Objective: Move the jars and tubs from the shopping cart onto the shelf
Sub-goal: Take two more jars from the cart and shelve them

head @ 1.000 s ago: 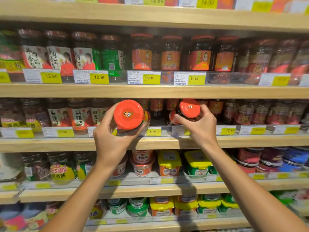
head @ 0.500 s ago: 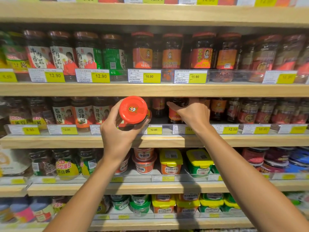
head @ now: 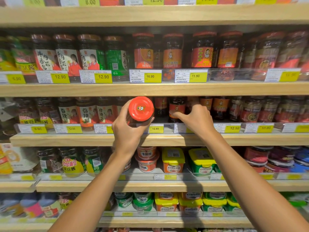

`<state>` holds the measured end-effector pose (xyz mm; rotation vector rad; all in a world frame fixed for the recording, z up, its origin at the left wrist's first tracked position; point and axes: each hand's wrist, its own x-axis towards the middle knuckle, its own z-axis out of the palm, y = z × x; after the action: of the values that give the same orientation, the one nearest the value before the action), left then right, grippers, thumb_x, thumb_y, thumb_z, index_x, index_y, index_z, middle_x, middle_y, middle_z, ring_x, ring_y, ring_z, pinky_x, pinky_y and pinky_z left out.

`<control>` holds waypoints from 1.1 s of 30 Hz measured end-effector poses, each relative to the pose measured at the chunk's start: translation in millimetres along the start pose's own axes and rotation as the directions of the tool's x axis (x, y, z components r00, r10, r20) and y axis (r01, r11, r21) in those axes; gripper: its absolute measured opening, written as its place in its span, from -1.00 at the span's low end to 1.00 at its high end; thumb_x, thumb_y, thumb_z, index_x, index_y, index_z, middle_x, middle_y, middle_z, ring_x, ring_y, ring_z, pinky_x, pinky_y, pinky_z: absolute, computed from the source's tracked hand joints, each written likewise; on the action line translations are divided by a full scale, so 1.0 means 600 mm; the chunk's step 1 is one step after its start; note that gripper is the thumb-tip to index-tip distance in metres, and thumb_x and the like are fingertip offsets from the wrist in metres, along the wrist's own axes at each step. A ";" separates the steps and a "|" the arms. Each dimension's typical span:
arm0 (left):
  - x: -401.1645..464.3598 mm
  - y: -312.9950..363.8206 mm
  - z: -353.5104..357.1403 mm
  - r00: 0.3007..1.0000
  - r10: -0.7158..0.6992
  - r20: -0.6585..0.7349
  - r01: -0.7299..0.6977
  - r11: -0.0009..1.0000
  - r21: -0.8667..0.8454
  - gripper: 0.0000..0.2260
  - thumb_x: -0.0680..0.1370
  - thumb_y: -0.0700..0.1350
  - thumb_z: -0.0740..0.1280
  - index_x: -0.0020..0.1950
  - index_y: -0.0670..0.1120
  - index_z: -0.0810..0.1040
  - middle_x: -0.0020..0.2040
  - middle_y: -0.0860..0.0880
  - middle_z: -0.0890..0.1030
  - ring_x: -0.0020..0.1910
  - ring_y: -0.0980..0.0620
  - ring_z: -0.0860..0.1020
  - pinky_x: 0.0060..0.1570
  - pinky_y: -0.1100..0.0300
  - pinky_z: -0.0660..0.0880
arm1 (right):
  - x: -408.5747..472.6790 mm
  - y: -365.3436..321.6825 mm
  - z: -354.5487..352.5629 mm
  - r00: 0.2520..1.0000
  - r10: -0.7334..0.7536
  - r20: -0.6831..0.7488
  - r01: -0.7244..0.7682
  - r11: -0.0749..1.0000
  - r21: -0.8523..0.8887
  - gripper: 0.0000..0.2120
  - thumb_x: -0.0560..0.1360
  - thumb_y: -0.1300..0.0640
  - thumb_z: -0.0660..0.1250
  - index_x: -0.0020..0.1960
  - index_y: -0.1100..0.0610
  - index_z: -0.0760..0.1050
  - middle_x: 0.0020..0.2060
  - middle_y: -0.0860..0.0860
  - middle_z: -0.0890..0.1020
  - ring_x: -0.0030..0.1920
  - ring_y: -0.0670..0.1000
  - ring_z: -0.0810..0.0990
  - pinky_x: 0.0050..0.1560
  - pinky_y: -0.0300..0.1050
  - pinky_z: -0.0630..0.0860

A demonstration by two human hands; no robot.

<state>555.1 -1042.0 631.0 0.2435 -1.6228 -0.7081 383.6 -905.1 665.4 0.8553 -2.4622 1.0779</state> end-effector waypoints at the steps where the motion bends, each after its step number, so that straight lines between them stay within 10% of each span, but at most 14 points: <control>1: -0.001 -0.003 0.003 1.000 -0.011 0.012 0.011 1.000 -0.002 -0.36 0.31 -0.03 0.65 0.34 -0.03 0.51 0.17 0.08 0.62 0.17 0.22 0.58 0.17 0.31 0.52 | -0.008 0.006 -0.005 0.999 -0.023 -0.032 0.022 1.000 -0.007 -0.34 0.33 -0.42 0.44 -0.38 0.13 0.25 -0.47 0.01 0.39 -0.39 0.09 0.42 -0.45 -0.06 0.20; 7: 0.009 -0.018 0.025 0.997 -0.074 0.015 0.072 0.991 0.109 -0.39 0.30 0.01 0.65 0.28 -0.07 0.54 0.08 0.08 0.63 0.04 0.23 0.57 0.09 0.38 0.50 | -0.045 0.031 -0.021 0.987 -0.112 -0.115 0.120 0.991 0.065 -0.26 0.39 -0.37 0.42 0.30 0.14 0.36 0.17 0.06 0.61 0.20 0.14 0.55 0.06 0.13 0.57; 20: 0.096 0.004 0.059 0.953 -0.277 0.125 0.134 0.753 0.644 -0.39 0.38 0.37 0.44 -0.42 -0.14 0.36 -0.36 -0.10 0.52 -0.19 -0.19 0.58 -0.23 0.08 0.35 | -0.092 0.063 -0.024 0.984 -0.107 -0.144 0.127 0.982 0.140 -0.14 0.49 -0.25 0.38 0.60 0.05 0.07 0.28 -0.18 0.55 0.32 -0.03 0.48 0.16 0.00 0.48; 33: 0.058 0.014 0.044 0.910 -0.268 0.317 -0.059 0.671 0.739 -0.38 0.50 0.38 0.26 0.14 -0.18 0.48 0.05 -0.17 0.62 0.06 -0.22 0.59 -0.13 0.01 0.43 | -0.123 0.074 -0.032 0.987 -0.112 -0.115 0.131 0.976 0.173 -0.23 0.50 -0.25 0.38 0.59 -0.08 0.12 0.31 -0.22 0.51 0.39 -0.09 0.39 0.19 -0.13 0.37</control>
<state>525.4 -1046.0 663.9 0.8389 -2.2655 -0.1280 412.9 -837.8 616.3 0.9632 -2.2213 1.2807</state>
